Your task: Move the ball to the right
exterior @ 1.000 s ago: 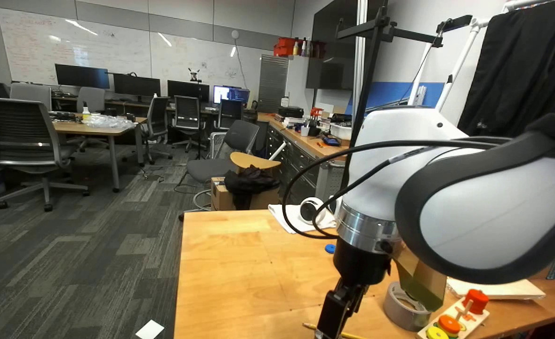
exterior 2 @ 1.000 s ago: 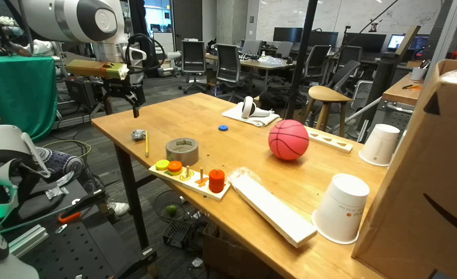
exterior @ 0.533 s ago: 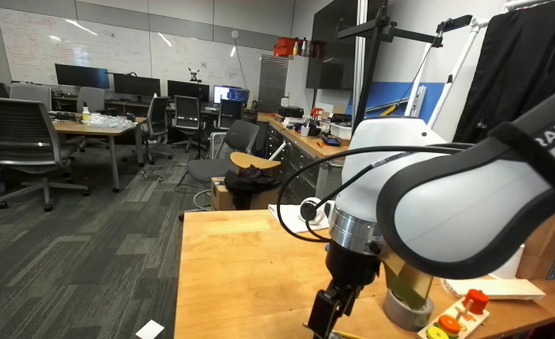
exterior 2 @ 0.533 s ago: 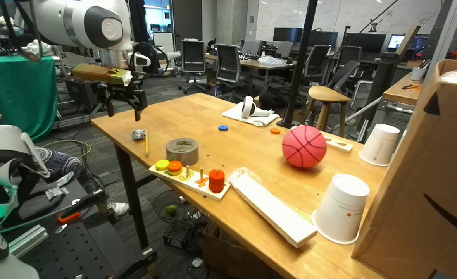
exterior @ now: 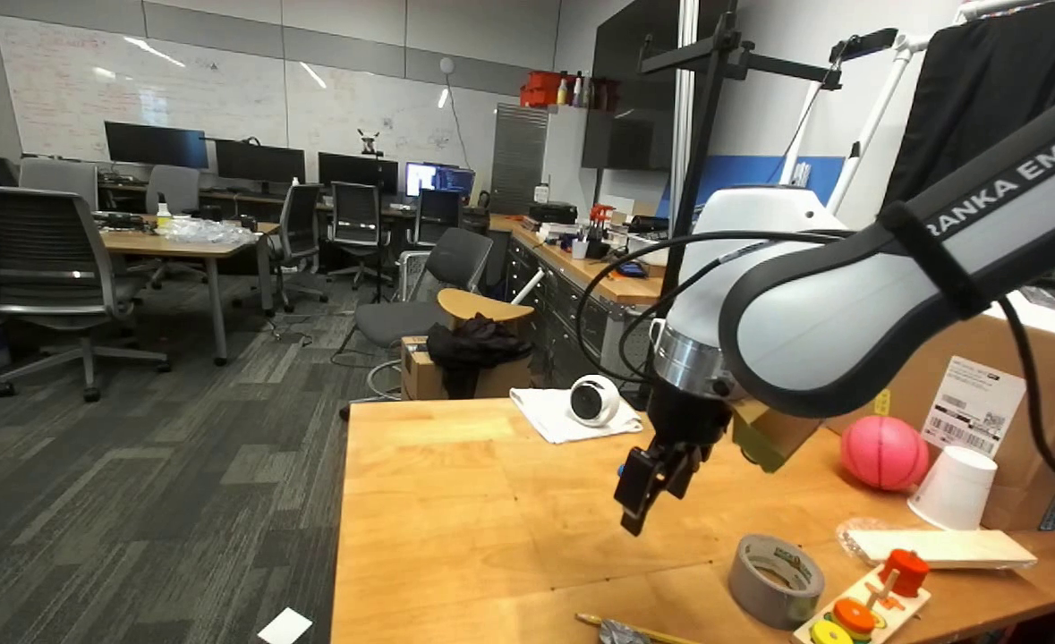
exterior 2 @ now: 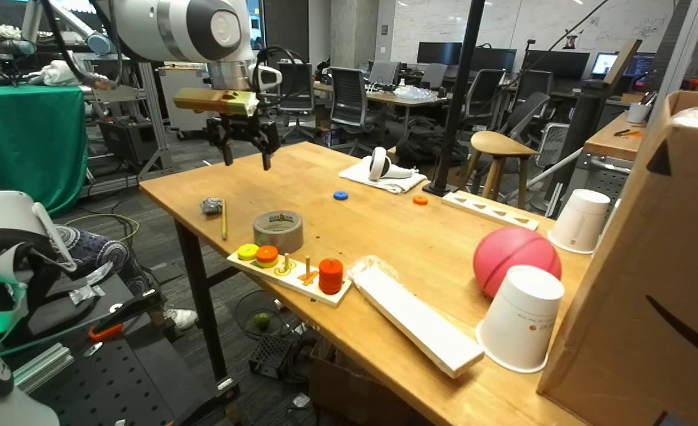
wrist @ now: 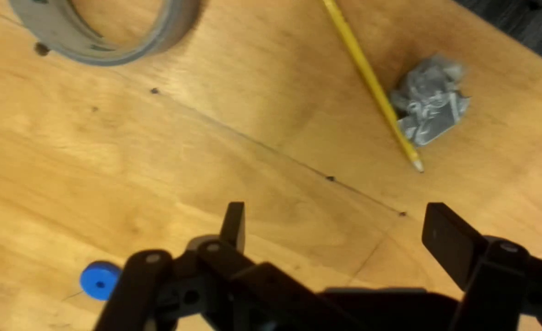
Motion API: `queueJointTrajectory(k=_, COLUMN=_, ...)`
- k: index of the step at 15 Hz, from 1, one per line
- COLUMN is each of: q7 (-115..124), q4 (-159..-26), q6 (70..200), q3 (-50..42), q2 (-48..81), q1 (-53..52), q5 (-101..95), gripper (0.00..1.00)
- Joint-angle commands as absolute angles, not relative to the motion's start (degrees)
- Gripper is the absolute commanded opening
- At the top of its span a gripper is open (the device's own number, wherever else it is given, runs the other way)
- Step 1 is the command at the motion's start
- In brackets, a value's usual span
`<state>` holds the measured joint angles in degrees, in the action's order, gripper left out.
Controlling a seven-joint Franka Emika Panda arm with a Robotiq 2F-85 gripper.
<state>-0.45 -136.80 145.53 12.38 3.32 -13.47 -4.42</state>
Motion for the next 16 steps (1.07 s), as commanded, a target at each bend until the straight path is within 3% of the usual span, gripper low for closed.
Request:
queueJointTrajectory(k=1, q7=0.8, q4=-131.6, q6=143.9, q3=9.0, q2=7.2, q1=-10.7, q5=-10.6, gripper=1.00)
queueJointTrajectory(k=16, q7=0.5, q4=-129.8, q6=143.8, q3=5.1, q2=9.4, q1=-7.8, q5=-14.3, gripper=1.00)
